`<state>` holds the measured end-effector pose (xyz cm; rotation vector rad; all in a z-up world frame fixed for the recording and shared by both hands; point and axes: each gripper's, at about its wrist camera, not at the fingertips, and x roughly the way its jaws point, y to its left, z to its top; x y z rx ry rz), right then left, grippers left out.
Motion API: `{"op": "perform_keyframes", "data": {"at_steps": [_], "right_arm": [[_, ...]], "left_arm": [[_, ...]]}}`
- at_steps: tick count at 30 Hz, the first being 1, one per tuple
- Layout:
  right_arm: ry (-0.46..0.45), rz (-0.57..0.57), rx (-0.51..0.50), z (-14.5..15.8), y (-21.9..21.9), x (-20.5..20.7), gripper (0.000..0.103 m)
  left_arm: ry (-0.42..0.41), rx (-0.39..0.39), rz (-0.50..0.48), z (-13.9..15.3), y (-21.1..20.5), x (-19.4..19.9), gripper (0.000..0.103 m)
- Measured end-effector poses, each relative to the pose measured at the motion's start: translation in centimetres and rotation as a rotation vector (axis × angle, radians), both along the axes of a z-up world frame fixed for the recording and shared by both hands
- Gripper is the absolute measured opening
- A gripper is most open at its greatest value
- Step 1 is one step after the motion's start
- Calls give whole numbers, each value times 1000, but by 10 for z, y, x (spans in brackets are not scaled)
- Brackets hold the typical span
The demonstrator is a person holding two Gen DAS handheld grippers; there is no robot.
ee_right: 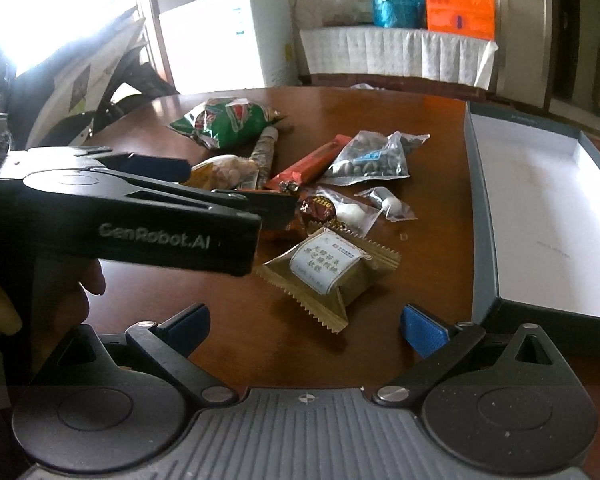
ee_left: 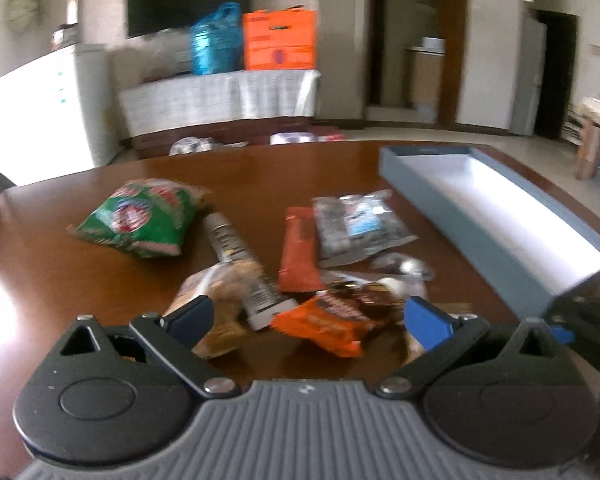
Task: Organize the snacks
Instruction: 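Grasp the orange chocolate pack with the left gripper while the right grasps the gold cake pack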
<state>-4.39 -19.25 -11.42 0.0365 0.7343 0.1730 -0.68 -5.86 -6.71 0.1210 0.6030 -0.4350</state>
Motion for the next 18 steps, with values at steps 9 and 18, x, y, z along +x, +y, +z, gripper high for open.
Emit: {"op": "perform_keyframes", "data": {"at_steps": [9, 18], "right_arm": [[-18, -9, -25, -2, 3, 1, 102], [-64, -10, -42, -3, 2, 4, 76]], "left_arm": [[4, 15, 78, -5, 7, 6, 102], [1, 31, -37, -6, -5, -2, 85]]}}
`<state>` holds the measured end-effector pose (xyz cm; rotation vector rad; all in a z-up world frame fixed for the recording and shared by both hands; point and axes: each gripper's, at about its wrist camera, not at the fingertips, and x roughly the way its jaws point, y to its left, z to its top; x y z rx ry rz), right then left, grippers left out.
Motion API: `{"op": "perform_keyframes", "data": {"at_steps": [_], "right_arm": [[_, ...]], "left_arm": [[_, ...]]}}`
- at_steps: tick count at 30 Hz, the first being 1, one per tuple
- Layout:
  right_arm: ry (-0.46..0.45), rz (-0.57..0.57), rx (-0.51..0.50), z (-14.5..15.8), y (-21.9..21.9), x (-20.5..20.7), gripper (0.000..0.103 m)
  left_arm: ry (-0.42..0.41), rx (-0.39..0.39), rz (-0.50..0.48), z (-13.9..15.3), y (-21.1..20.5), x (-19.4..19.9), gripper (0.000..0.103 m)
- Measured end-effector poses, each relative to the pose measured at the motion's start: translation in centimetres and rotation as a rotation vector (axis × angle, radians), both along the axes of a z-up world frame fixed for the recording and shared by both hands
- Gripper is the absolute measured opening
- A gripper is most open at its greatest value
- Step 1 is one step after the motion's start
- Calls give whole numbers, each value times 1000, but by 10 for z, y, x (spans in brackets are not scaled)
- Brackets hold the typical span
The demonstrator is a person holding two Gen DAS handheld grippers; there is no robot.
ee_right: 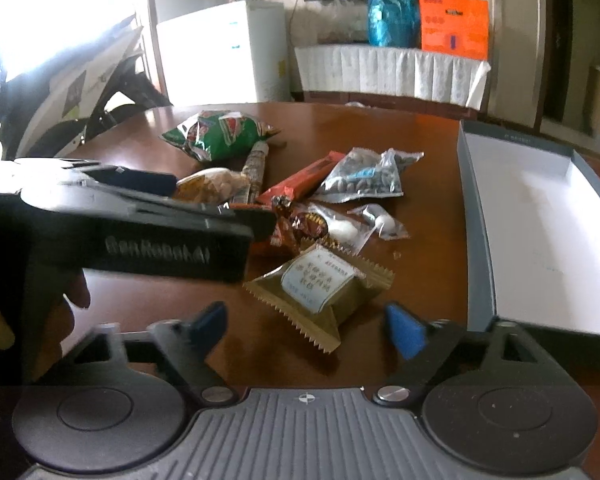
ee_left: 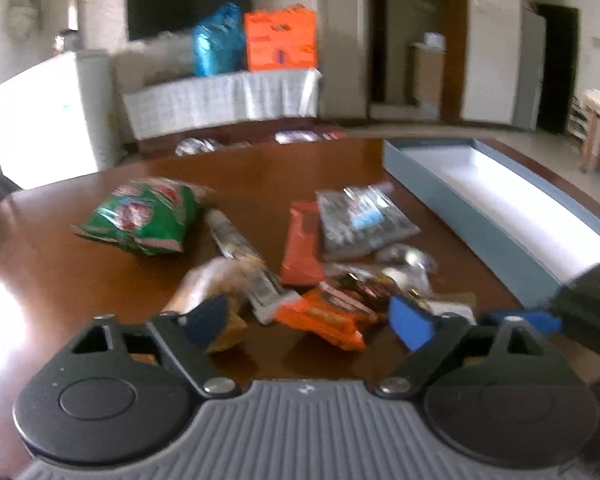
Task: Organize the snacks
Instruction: 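Grasp the orange chocolate pack with the left gripper while the right grasps the gold cake pack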
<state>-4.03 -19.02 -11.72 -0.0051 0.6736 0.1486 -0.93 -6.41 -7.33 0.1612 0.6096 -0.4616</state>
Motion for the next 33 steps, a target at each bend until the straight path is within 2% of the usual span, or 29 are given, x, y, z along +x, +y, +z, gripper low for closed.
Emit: {"op": "perform_keyframes", "data": {"at_steps": [4, 7, 10, 13, 17, 19, 20, 22, 23, 24, 27, 30, 33], "right_arm": [[-9, 10, 3, 0, -1, 2, 67], [-10, 7, -17, 0, 0, 5, 65], [-10, -11, -15, 0, -1, 7, 66], [-7, -19, -31, 0, 0, 9, 68], [-1, -29, -47, -2, 2, 12, 78], [-4, -36, -41, -2, 0, 14, 77], [-7, -37, -34, -2, -1, 13, 75], [-12, -35, -29, -2, -3, 15, 69], [-13, -25, -18, -2, -4, 16, 68], [-15, -10, -12, -1, -3, 16, 64], [-21, 12, -57, -1, 5, 14, 57], [-20, 6, -47, 0, 1, 12, 55], [-20, 4, -40, 1, -2, 9, 54]], "left_arm": [[28, -35, -46, 0, -1, 2, 75], [68, -43, -48, -3, 1, 6, 74], [75, -30, -33, -5, 0, 8, 74], [90, -49, -28, -6, 0, 12, 74], [97, -42, -62, -9, -8, 13, 74], [98, -38, -82, -11, -11, 14, 65], [109, -34, -92, -12, -12, 15, 50], [125, -51, -104, -13, -11, 17, 45], [132, -65, -113, -13, -10, 18, 34], [146, -82, -138, -14, -11, 19, 27], [148, -82, -137, -13, -11, 18, 17], [158, -101, -116, -12, -5, 22, 12], [145, -109, -92, -9, 0, 24, 12]]}}
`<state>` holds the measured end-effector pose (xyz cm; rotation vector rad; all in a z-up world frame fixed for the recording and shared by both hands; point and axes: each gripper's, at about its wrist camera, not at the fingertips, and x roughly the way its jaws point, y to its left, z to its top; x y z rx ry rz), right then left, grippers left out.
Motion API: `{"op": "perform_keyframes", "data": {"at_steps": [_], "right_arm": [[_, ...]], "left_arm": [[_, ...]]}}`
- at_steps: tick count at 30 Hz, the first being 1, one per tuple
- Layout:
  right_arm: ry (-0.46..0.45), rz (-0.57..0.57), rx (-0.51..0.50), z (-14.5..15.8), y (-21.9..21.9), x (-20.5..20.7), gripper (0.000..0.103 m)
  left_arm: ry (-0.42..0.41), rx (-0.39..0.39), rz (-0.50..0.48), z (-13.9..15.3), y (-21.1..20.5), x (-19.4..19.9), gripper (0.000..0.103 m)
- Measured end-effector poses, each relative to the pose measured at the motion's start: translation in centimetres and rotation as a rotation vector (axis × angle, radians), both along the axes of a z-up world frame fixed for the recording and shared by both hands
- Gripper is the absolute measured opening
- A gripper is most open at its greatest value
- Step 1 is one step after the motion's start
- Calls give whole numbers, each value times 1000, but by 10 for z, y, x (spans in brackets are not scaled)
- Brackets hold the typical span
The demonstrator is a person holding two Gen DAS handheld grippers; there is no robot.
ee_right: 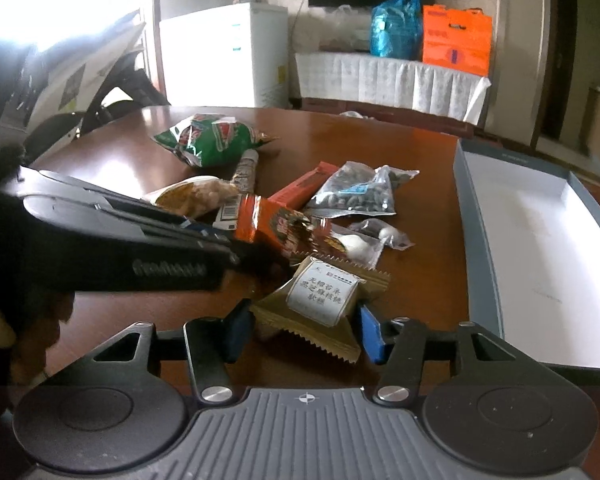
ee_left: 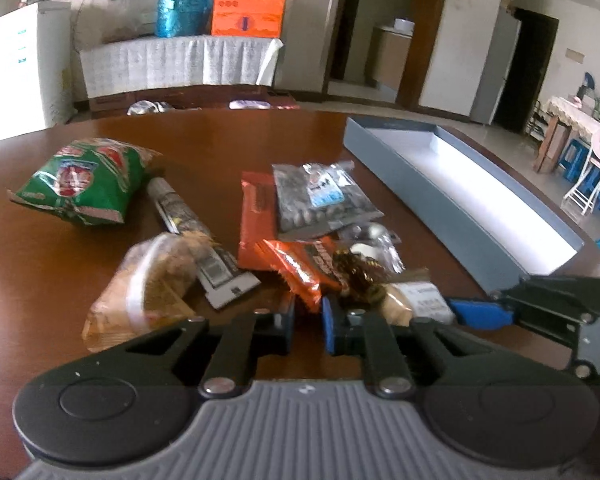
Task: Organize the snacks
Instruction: 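Grasp the orange chocolate pack with the left gripper while the right grasps the gold cake pack, then lift both held packs and carry them over the open white box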
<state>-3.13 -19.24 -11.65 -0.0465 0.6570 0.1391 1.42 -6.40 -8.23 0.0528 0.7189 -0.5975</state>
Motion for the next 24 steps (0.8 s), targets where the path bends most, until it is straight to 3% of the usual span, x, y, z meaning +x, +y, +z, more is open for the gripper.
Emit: {"op": "perform_keyframes", "data": {"at_steps": [5, 7, 9, 11, 13, 18, 22, 24], "right_arm": [[-2, 16, -28, 1, 5, -5, 52], [-3, 19, -47, 0, 8, -6, 52], [1, 12, -46, -1, 8, -5, 55], [4, 7, -33, -1, 7, -4, 55], [7, 6, -21, -1, 5, -3, 56], [12, 7, -13, -1, 3, -3, 56], [20, 5, -6, -1, 1, -2, 57], [23, 2, -3, 0, 1, -2, 57]], "left_arm": [[25, -15, 51, 0, 5, 2, 13], [38, -42, 57, 2, 7, 2, 21], [40, -46, 73, 4, 6, 2, 67], [-7, -40, 107, 7, 6, -1, 87], [-62, -42, 119, 7, 5, -2, 88], [-2, -28, 110, -1, 1, 10, 87], [4, -26, 122, 1, 9, 10, 86], [-1, -14, 126, -1, 11, 14, 81]]}}
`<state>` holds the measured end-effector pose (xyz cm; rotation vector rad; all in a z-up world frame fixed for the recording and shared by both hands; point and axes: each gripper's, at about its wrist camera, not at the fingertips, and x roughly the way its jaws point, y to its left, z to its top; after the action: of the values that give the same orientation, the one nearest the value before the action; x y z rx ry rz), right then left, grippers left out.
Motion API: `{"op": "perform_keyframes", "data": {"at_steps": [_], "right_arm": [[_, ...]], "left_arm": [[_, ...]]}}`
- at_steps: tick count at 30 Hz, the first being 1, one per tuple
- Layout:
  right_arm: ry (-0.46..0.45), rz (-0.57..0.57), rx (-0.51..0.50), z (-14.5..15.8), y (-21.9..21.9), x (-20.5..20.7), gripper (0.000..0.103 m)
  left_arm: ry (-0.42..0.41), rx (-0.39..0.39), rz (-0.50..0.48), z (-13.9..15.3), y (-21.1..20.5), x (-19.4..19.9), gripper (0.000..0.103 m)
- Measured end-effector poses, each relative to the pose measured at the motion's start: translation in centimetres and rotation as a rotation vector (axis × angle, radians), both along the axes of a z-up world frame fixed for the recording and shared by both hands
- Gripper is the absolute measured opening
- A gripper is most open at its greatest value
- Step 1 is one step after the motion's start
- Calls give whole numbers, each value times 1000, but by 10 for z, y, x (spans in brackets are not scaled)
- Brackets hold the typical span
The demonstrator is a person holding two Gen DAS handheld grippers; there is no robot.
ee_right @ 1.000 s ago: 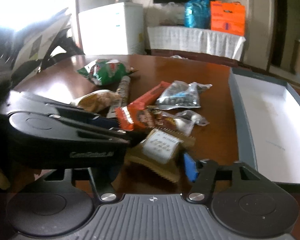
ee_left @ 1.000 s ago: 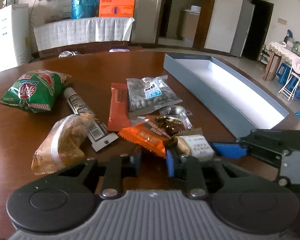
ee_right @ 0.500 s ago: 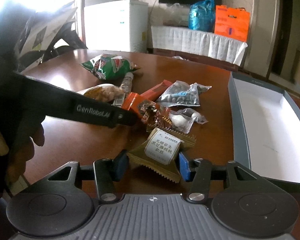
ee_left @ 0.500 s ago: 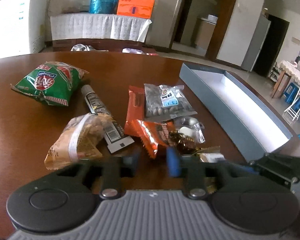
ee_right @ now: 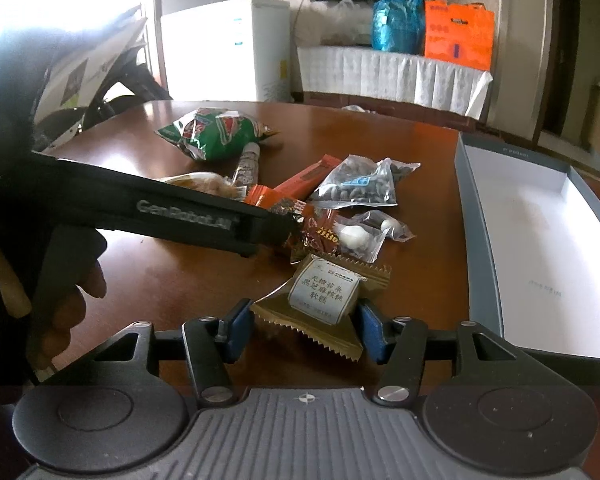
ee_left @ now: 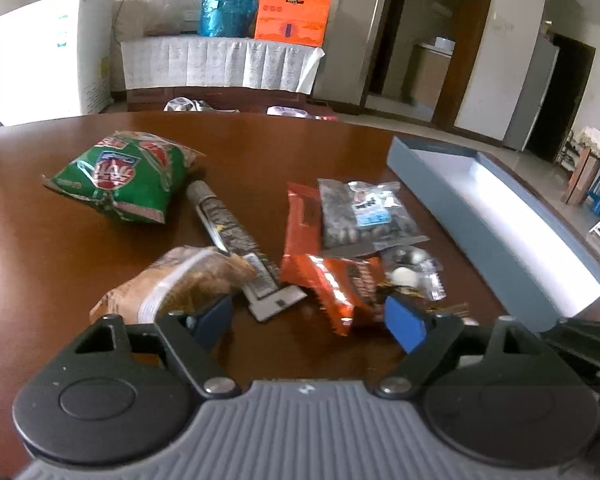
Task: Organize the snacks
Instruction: 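Lift both held packs and carry them over the open white box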
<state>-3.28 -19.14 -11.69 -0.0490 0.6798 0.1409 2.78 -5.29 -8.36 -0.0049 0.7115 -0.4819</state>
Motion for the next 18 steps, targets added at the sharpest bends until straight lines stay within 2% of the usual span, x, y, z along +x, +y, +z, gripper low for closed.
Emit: {"op": "perform_keyframes", "data": {"at_steps": [3, 8, 12, 14, 16, 18], "right_arm": [[4, -6, 7, 0, 0, 2, 57], [2, -2, -3, -1, 0, 1, 57], [0, -9, -19, -1, -1, 1, 57], [1, -11, -12, -1, -2, 1, 57], [2, -11, -8, -1, -3, 1, 57], [3, -10, -6, 0, -3, 1, 57]], "left_arm": [[20, -2, 18, -4, -2, 5, 78], [-5, 3, -22, -6, -25, 7, 68], [12, -30, -38, -6, -37, 7, 68], [3, -22, -58, -7, -41, 5, 68], [-13, -12, -66, -9, -43, 6, 63], [-15, -18, -78, -9, -43, 7, 50]]}}
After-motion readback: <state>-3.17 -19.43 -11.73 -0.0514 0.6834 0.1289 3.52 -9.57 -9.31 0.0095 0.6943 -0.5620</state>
